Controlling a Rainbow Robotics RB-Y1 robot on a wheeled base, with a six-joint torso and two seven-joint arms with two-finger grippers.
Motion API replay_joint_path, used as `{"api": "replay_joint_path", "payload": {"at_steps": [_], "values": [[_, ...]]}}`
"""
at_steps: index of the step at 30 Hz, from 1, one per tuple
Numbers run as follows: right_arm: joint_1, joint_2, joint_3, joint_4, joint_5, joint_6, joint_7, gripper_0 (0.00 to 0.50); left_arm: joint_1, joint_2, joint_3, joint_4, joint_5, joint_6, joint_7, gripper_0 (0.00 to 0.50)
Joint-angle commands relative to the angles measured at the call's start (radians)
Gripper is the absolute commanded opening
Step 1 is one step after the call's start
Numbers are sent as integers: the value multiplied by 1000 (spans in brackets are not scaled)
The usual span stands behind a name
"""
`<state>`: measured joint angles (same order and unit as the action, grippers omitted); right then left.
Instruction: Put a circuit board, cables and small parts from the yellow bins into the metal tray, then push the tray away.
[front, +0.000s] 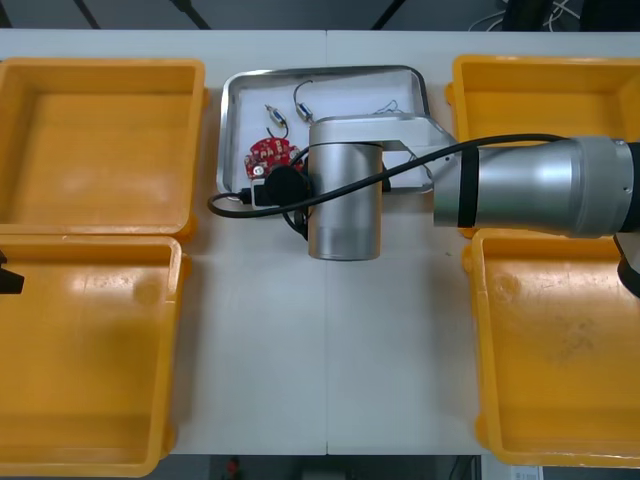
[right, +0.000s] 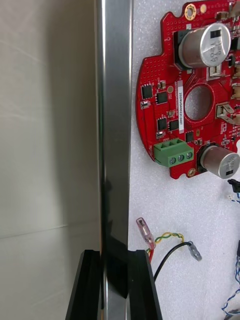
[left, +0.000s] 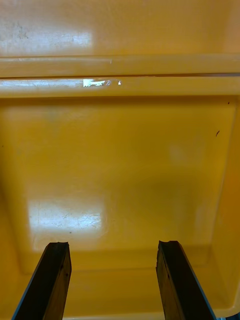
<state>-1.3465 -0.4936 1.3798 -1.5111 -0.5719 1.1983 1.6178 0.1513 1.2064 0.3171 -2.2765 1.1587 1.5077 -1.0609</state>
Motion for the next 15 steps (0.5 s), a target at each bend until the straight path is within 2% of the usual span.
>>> {"api": "replay_joint_path", "payload": {"at_steps": [1, 15], "values": [[-85, 29, 7, 51, -26, -63, 44, 0, 5, 39, -7, -14, 7, 6, -45, 500], [-125, 72, 7, 269, -52, -246, 131, 0, 5, 39, -7, -14, 7, 6, -45, 500]]}}
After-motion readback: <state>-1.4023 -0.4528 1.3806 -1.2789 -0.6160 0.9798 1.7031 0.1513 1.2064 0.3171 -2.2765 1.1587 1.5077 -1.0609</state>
